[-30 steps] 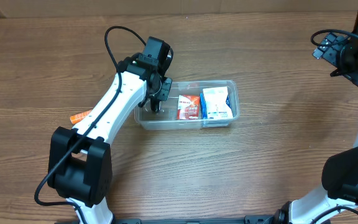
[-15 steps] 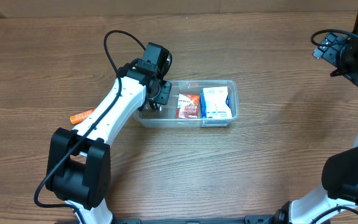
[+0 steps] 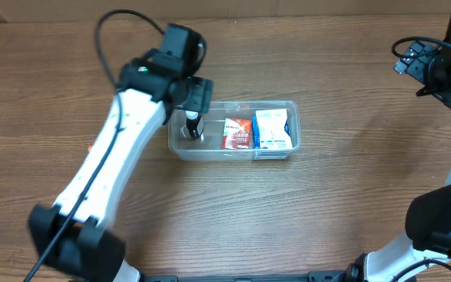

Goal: Pack container
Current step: 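Grasp the orange tablet tube with the left gripper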

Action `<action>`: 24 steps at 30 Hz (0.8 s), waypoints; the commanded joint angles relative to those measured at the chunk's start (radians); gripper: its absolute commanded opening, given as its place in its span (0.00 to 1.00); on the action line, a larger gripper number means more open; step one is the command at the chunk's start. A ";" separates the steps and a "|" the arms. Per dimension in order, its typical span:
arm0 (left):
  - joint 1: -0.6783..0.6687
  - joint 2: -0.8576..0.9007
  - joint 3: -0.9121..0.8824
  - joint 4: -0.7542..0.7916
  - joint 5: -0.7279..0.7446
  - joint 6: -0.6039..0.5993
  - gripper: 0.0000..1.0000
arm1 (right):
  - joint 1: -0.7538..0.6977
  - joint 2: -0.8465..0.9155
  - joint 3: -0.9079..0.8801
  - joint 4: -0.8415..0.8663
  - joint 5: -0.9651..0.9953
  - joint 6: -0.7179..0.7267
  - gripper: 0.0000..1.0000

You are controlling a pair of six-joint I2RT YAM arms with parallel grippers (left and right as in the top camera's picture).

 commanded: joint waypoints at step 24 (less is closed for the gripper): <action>0.479 0.439 -0.131 -0.035 0.158 1.073 0.81 | 0.003 -0.018 0.017 0.006 0.003 0.004 1.00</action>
